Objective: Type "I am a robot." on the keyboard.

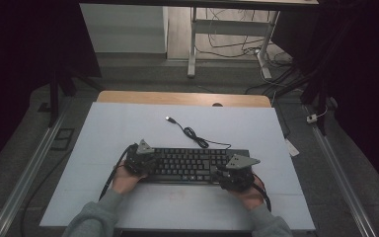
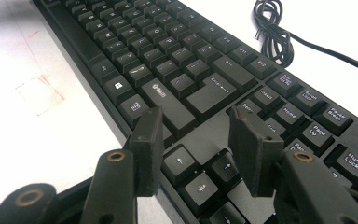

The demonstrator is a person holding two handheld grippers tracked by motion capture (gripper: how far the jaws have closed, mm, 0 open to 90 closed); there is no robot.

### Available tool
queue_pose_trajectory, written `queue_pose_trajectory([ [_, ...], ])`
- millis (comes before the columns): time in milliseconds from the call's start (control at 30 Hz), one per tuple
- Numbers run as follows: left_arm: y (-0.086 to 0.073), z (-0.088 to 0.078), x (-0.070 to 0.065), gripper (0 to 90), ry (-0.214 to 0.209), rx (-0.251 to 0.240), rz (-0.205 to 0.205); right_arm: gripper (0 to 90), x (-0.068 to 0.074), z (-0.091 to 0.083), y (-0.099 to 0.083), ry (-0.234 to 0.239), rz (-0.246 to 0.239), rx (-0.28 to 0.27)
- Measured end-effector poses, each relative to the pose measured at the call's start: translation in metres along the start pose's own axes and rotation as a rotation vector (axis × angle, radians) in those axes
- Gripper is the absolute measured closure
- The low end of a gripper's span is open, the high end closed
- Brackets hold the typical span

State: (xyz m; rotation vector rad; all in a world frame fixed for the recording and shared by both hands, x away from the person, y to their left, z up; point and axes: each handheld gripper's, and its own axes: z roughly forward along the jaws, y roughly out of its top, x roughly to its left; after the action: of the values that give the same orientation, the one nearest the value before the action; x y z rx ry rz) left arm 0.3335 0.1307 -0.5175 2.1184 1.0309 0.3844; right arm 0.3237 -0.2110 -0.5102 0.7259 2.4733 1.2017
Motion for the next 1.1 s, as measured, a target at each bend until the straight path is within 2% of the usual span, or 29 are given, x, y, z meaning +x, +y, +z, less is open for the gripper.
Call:
queue_pose_trajectory([
  [200, 0.001, 0.007, -0.001, 89.0, 0.016, 0.029, 0.017, 55.0, 0.0, 0.0, 0.0, -0.001, -0.001, 0.005],
  [767, 0.0, 0.01, -0.001, 89.1, 0.018, 0.037, 0.018, 54.7, 0.0, 0.0, 0.0, -0.004, -0.002, 0.01],
  [933, 0.001, 0.002, 0.001, 89.1, 0.016, -0.006, 0.01, 54.7, 0.0, 0.0, 0.0, -0.005, -0.004, 0.006],
  [1100, 0.001, -0.014, 0.005, 88.5, -0.007, -0.064, -0.031, 54.7, 0.0, 0.0, 0.0, -0.007, -0.002, 0.004],
])
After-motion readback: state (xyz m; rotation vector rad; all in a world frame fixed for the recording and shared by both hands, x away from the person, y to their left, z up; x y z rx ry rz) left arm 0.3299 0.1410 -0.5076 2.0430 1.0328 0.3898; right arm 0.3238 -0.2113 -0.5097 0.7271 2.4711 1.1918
